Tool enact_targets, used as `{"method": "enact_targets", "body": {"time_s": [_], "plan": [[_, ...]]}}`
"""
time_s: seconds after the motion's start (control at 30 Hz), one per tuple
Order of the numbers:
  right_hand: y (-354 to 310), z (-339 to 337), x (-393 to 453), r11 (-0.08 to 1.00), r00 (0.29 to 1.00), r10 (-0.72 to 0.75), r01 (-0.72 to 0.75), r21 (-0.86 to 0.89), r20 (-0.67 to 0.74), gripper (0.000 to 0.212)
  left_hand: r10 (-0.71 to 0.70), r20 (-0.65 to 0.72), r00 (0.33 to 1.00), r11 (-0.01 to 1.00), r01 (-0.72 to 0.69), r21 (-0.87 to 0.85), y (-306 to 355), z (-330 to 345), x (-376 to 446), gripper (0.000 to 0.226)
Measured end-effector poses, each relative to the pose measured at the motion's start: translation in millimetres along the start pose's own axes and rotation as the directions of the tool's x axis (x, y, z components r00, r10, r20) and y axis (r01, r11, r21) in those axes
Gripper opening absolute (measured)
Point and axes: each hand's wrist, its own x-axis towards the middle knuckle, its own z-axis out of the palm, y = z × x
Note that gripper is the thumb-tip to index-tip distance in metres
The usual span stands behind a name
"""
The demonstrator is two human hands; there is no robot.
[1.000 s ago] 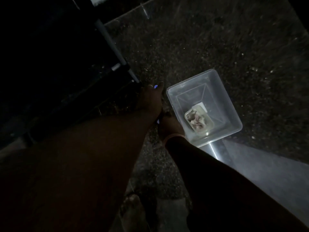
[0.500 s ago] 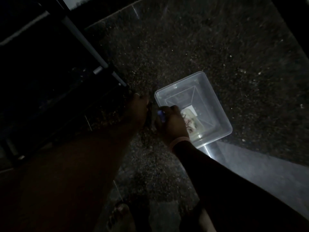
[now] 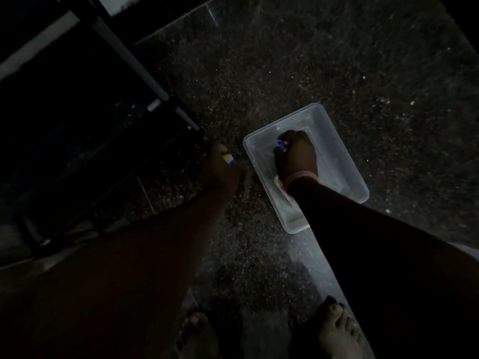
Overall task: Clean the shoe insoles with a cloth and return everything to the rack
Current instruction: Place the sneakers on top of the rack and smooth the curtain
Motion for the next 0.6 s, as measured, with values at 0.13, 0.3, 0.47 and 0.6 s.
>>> {"method": "enact_targets", "body": {"time_s": [0.13, 0.3, 0.47, 0.6], "plan": [[-5.8, 3.9, 12.4, 0.998, 0.997, 0.016, -0.012, -0.062, 0.075, 0.025, -0.041, -0.100, 0.994, 0.955, 0.010, -0.298, 10.2, -1.5, -4.2, 0.037], [-6.1, 5.5, 21.8, 0.996, 0.990, 0.043, -0.032, -0.087, 0.135, 0.028, 0.065, -0.148, 0.987, 0.936, -0.112, -0.334, 32.7, -0.5, -12.2, 0.027], [6.1, 0.0, 16.8, 0.992, 0.989, 0.061, -0.045, -0.119, 0.136, 0.043, 0.335, -0.048, 0.941, 0.938, -0.338, -0.075, 45.9, 1.1, -6.9, 0.014], [11.5, -4.8, 9.4, 0.993, 0.985, 0.044, -0.024, -0.116, 0.166, 0.042, 0.348, 0.044, 0.936, 0.905, -0.348, 0.244, 57.6, 12.3, 3.5, 0.021]]}}
